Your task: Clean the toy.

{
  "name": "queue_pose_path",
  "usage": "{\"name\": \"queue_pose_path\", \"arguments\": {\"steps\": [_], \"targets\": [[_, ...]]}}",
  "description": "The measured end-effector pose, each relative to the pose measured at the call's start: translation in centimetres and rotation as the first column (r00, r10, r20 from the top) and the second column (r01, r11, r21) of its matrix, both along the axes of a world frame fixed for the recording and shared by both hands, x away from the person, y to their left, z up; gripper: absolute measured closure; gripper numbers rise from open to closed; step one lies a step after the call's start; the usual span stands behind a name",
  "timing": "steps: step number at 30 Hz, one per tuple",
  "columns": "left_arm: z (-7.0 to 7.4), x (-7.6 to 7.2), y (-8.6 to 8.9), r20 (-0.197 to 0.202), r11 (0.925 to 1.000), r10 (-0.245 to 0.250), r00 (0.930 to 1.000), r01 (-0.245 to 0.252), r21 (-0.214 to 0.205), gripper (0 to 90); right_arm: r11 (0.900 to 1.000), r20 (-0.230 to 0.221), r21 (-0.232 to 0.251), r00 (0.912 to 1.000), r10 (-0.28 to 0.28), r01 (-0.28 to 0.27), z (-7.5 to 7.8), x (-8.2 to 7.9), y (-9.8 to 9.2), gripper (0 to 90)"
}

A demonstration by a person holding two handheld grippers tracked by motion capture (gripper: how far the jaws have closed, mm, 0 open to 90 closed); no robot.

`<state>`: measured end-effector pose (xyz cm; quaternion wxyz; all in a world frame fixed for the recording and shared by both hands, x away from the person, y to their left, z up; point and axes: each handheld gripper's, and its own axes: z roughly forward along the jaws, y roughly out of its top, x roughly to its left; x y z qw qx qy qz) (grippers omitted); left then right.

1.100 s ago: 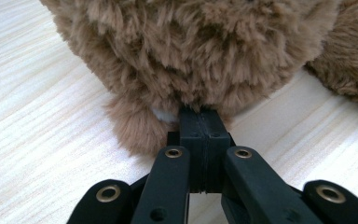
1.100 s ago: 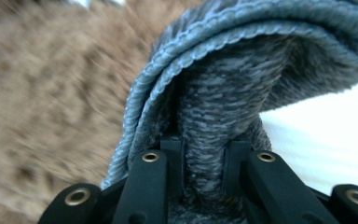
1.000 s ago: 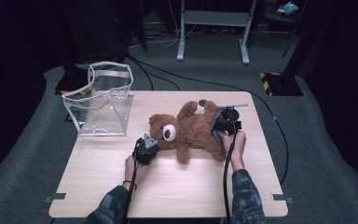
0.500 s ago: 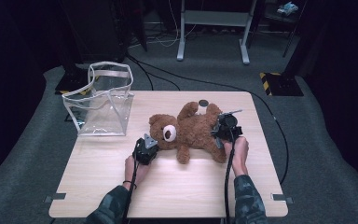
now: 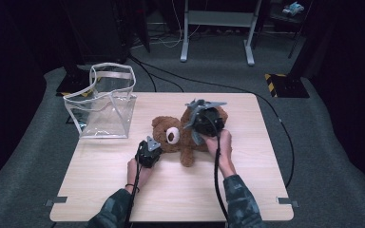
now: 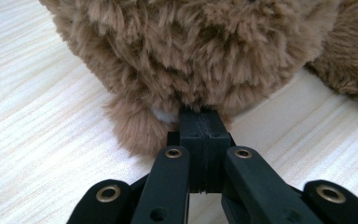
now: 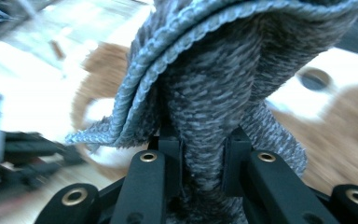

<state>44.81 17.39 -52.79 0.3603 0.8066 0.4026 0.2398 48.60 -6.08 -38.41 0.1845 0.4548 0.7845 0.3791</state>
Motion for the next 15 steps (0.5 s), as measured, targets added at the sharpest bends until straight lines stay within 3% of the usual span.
{"name": "queue_pose_path", "arguments": {"steps": [5, 8, 10, 11, 13, 15], "targets": [[0.0, 0.0, 0.0, 0.001, 1.0, 0.004, 1.0, -0.004, -0.001, 89.9, 0.9924, 0.014, 0.019, 0.9925, 0.121, -0.122, -0.3, 1.2, 4.7, 74.8], [0.0, 0.0, 0.0, -0.001, 0.9999, 0.006, 1.0, -0.006, -0.011, 89.8, 0.986, -0.023, 0.005, 0.9857, 0.167, -0.167, -1.2, 1.8, 7.3, 74.4], [0.0, 0.0, 0.0, -0.004, 1.0, 0.005, 1.0, -0.005, -0.007, 89.9, 0.9854, -0.039, -0.036, 0.9855, 0.165, -0.167, -1.8, 2.1, 8.2, 74.6], [0.0, 0.0, 0.0, -0.004, 1.0, 0.004, 1.0, -0.005, -0.008, 89.9, 0.9887, -0.057, -0.028, 0.9877, 0.146, -0.147, -2.0, 2.1, 8.3, 74.7], [0.0, 0.0, 0.1, -0.006, 1.0, 0.002, 1.0, -0.002, -0.007, 89.9, 0.9899, -0.039, -0.063, 0.9914, 0.125, -0.127, -2.2, 2.4, 7.7, 75.2], [0.0, 0.0, 0.1, -0.01, 0.9999, 0.005, 0.9999, -0.005, -0.009, 89.9, 0.9908, -0.05, -0.096, 0.9946, 0.09, -0.095, -2.3, 2.7, 6.7, 75.4]]}}
